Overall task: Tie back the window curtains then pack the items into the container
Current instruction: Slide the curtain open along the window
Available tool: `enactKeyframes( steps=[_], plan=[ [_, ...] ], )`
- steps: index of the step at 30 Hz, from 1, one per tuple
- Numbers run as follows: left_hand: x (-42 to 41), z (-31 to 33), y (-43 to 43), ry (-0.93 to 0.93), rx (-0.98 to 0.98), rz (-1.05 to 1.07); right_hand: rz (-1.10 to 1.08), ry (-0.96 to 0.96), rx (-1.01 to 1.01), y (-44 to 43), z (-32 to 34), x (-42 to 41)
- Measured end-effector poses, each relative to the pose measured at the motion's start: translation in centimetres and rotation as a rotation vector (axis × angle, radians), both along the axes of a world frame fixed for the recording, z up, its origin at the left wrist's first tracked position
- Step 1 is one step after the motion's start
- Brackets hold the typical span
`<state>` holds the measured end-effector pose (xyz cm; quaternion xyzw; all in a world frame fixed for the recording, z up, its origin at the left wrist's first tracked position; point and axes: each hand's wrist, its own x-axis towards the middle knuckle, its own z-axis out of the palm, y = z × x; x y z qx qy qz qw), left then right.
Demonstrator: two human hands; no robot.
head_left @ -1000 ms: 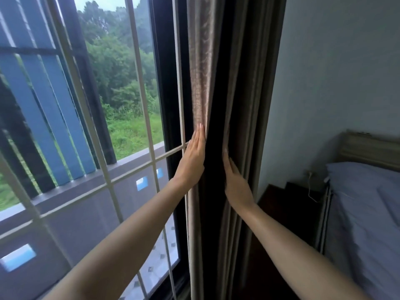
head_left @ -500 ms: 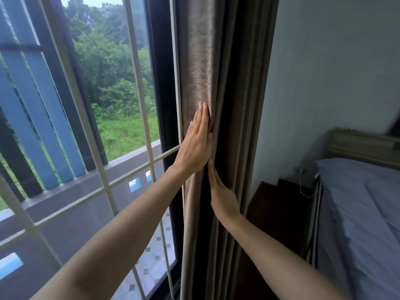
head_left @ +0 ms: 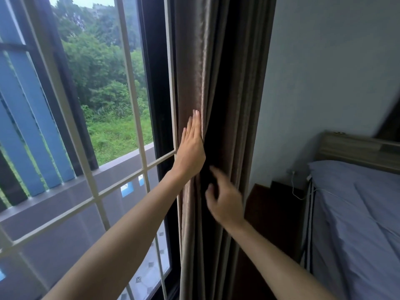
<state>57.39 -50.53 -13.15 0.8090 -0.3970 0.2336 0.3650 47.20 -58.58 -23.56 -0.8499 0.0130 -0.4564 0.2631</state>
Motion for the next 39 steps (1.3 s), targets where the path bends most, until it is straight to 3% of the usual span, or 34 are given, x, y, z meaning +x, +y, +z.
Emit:
enactKeyframes(
  steps=[2, 5, 9, 12, 22, 26, 31, 36, 39],
  plan=[
    [0.7, -0.1, 0.3, -0.032, 0.041, 0.012, -0.101, -0.208, 0.028, -2.0, 4.0, 1.1],
    [0.6, 0.0, 0.6, -0.047, 0.067, 0.017, -0.205, -0.317, 0.035, -4.7, 9.3, 3.4],
    [0.2, 0.2, 1.1, -0.074, 0.106, 0.036, -0.134, -0.119, 0.124, -5.8, 11.4, 5.3],
    [0.2, 0.3, 1.4, -0.080, 0.133, 0.055, -0.072, 0.083, 0.209, -5.8, 9.5, 5.3],
    [1.1, 0.3, 2.0, -0.068, 0.124, 0.046, 0.068, 0.340, -0.071, -2.3, 0.1, 0.7],
    [1.4, 0.0, 1.4, -0.030, 0.086, 0.025, 0.066, 0.367, -0.086, -0.7, -1.3, 0.6],
    [0.7, -0.3, 0.6, 0.008, -0.054, 0.029, -0.022, 0.432, -0.242, 1.5, -2.0, 0.3],
    [-1.1, -1.0, 0.0, 0.022, -0.312, -0.044, -0.154, 0.389, -0.355, 3.1, -3.8, 1.0],
    [-1.4, -0.4, -0.2, -0.034, -0.298, -0.025, -0.186, 0.346, -0.401, 3.9, -4.6, 0.8]
  ],
)
